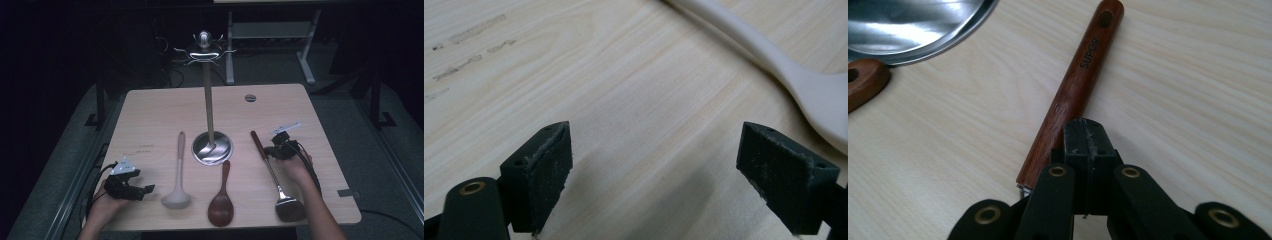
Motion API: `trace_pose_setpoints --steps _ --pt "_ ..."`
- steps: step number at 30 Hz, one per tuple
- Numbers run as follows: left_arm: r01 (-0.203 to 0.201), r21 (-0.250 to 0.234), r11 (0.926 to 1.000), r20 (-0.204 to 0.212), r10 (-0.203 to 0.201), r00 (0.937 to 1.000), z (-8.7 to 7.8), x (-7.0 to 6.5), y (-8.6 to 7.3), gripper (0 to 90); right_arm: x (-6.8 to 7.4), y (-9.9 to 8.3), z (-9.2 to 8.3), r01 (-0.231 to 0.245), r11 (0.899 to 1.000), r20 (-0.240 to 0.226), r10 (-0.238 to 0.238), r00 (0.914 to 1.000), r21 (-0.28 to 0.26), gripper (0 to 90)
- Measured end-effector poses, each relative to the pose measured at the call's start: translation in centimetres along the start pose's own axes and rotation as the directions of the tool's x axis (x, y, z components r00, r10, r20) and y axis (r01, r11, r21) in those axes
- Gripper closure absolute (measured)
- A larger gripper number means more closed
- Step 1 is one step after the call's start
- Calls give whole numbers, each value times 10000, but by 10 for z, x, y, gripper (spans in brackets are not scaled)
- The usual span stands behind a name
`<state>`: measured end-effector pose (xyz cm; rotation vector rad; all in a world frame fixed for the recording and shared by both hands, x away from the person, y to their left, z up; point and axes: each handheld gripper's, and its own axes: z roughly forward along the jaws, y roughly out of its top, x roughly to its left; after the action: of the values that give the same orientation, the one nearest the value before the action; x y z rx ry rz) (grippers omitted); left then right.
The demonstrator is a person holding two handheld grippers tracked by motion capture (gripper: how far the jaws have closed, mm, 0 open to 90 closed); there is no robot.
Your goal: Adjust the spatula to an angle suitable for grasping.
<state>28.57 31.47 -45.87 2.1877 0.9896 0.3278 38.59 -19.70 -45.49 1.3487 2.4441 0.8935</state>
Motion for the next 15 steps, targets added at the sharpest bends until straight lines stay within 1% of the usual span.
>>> trace_pose_setpoints --steps 3,5,6,7,9,10,12,14,15 --pt "-13 69 10000 16 13 10000 1 0 -1 145 6 2 3 363 9993 -91 -363 9993 66 900" --pt "-35 20 10000 -2 35 10000 -1 -1 -1 145 13 5 4 572 9983 -208 -570 9982 90 900" --pt "-21 -12 10000 6 21 10000 -1 -1 -1 145 13 5 4 572 9983 -208 -570 9982 90 900" --pt "-6 -35 10000 12 6 10000 -1 -1 -1 145 15 5 5 672 9977 -250 -670 9974 65 900" --pt "-31 6 10000 0 31 10000 -1 -1 -1 145 20 7 6 751 9971 -373 -748 9965 79 900" --pt "-27 10 10000 -1 27 10000 -1 -1 -1 145 22 8 6 871 9961 -382 -866 9955 108 900" --pt "-34 -10 10000 5 34 10000 -1 -1 -1 144 28 9 7 902 9959 -533 -896 9946 94 900" --pt "-58 24 10000 9 58 10000 -1 -1 -1 145 32 10 8 1280 9917 -602 -1274 9900 69 900" --pt "-76 46 10000 6 76 10000 0 -1 -1 145 33 10 8 1311 9913 -628 -1304 9895 70 900"
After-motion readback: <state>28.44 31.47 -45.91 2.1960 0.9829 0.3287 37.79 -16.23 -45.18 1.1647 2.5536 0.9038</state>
